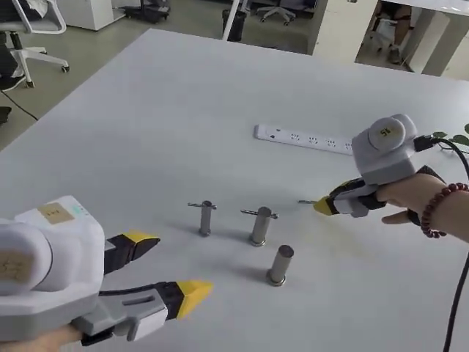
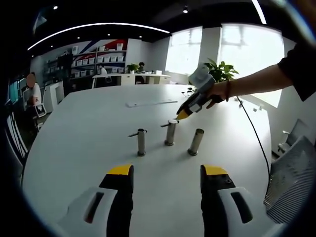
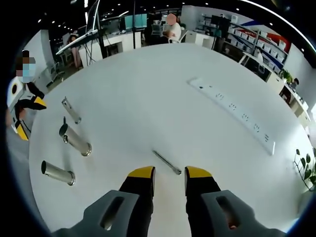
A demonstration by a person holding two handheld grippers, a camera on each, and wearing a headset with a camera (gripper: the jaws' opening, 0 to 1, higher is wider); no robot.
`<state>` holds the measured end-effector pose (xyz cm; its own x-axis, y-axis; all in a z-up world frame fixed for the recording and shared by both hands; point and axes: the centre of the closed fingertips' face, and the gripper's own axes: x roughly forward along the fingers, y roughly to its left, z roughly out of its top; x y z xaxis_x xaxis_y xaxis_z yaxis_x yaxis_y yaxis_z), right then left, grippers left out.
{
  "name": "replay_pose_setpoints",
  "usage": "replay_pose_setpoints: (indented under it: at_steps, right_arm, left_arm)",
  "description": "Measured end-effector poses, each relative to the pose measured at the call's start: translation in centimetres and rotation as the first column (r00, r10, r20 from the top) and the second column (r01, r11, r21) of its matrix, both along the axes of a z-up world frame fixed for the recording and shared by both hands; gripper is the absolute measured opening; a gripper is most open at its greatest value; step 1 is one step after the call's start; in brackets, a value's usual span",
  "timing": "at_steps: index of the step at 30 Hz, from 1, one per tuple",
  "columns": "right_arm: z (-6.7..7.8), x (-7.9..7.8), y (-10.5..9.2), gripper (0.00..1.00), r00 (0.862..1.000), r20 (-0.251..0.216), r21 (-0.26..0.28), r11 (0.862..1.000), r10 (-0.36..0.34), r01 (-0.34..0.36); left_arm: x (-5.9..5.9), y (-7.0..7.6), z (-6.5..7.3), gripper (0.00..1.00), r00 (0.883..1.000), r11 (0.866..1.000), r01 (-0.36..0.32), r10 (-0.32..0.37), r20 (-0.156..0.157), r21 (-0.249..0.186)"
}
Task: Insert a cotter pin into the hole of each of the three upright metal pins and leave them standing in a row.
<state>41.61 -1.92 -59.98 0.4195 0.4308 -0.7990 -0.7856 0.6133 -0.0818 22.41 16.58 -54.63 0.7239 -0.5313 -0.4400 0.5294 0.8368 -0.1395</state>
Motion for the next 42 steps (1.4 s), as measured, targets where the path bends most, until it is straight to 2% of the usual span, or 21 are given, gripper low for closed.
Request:
replay_pose_setpoints:
  at_steps: [6,8,16,24,27,29,32,33,34,36,37,41,42]
  right_arm:
    - [-0.7,0.5,-0.1,0.16,1.000,-0.008,-0.027,1.000,0.012,-0.012]
    - [-0.9,0.7,-0.2,0.15,1.000,-0.024,-0.027,1.000,0.009,-0.010]
    - [-0.4,0.6,0.2,0.11,0.998,-0.070,-0.017,1.000,0.012,-0.013]
    - [-0.5,-0.5,0.0,0.04,0.993,-0.095,-0.080,0.994,0.070,-0.078]
    - [-0.6,-0.8,-0.2,0.01,0.990,-0.101,-0.113,0.987,0.098,-0.110]
    - [-0.6,-0.9,-0.4,0.00,0.986,-0.098,-0.146,0.979,0.132,-0.145]
    - [-0.7,-1.1,-0.4,0.00,0.974,-0.080,-0.210,0.952,0.210,-0.223]
    - [-0.8,-1.2,-0.4,0.00,0.970,-0.082,-0.227,0.943,0.229,-0.242]
    - [-0.8,-1.3,-0.3,0.00,0.970,-0.083,-0.237,0.941,0.227,-0.240]
    - [-0.8,-1.4,-0.3,0.00,0.960,-0.084,-0.265,0.922,0.268,-0.281]
    - [-0.9,-1.3,-0.2,0.00,0.962,-0.084,-0.263,0.926,0.259,-0.272]
    - [-0.9,-1.4,-0.3,0.00,0.951,-0.080,-0.289,0.906,0.299,-0.309]
    - [-0.9,-1.5,-0.3,0.00,0.951,-0.079,-0.292,0.905,0.300,-0.310]
  left_arm:
    - [-0.1,-0.2,-0.4,0.54,1.000,1.000,0.004,-0.004,-0.012,-0.002]
    - [0.0,-0.1,-0.4,0.54,1.000,1.000,0.004,-0.004,-0.013,-0.003]
    - [0.2,0.0,-0.4,0.54,1.000,1.000,-0.001,0.001,-0.013,-0.009]
    - [0.2,-0.2,-0.2,0.54,1.000,1.000,0.007,-0.007,-0.014,-0.007]
    - [0.2,-0.2,-0.1,0.54,1.000,1.000,0.008,-0.008,-0.014,-0.010]
    - [0.3,-0.3,0.0,0.54,1.000,1.000,0.009,-0.009,-0.013,-0.011]
    - [0.3,-0.3,0.0,0.54,1.000,1.000,0.009,-0.009,-0.018,-0.012]
    - [0.3,-0.4,0.0,0.54,1.000,1.000,0.009,-0.009,-0.020,-0.015]
    - [0.4,-0.4,0.1,0.54,1.000,1.000,0.009,-0.009,-0.021,-0.020]
    - [0.4,-0.4,0.2,0.54,1.000,1.000,0.009,-0.009,-0.020,-0.021]
    - [0.4,-0.4,0.2,0.54,1.000,1.000,0.009,-0.010,-0.020,-0.020]
    - [0.4,-0.4,0.4,0.54,1.000,1.000,0.015,-0.015,-0.017,-0.017]
    - [0.4,-0.4,0.5,0.54,1.000,1.000,0.017,-0.017,-0.017,-0.016]
